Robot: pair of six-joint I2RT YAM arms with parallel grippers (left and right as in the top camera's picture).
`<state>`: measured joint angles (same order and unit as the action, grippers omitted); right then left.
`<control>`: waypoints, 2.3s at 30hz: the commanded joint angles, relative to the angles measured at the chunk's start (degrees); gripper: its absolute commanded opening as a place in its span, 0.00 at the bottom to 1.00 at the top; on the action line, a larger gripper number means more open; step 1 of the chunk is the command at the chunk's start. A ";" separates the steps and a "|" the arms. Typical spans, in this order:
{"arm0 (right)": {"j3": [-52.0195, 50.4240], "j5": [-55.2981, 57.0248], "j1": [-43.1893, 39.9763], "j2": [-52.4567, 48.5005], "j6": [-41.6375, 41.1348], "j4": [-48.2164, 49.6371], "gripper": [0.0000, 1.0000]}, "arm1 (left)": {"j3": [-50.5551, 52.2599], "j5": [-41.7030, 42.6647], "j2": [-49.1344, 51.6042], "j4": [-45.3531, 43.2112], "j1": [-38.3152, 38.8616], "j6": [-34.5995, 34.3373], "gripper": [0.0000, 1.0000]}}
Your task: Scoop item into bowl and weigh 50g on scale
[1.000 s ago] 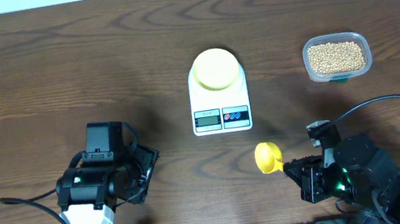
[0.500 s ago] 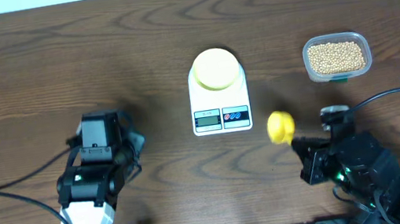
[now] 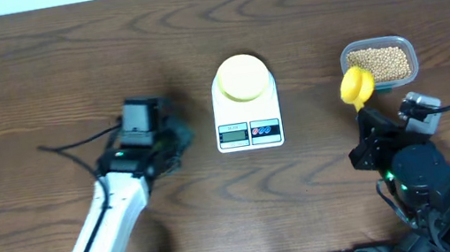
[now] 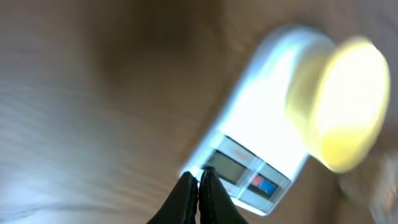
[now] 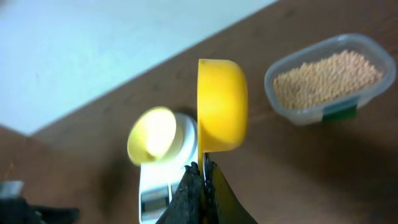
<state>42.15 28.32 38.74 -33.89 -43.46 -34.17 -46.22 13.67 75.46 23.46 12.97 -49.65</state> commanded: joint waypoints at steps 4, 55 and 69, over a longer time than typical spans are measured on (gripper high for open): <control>0.26 3.13 -2.67 -0.20 1.22 -1.07 0.01 | -0.13 0.13 0.44 -6.93 14.71 6.36 0.07; 0.24 6.05 -3.56 -6.56 5.42 -2.84 0.01 | -0.13 -11.10 21.33 -26.23 25.83 -2.03 0.08; 0.24 6.08 -3.56 -6.62 5.42 -2.84 0.01 | -0.13 -9.01 23.06 -27.69 25.07 -2.12 0.07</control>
<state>42.15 33.04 35.42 -40.51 -38.72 -37.04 -46.22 4.56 98.10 -4.14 38.48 -51.27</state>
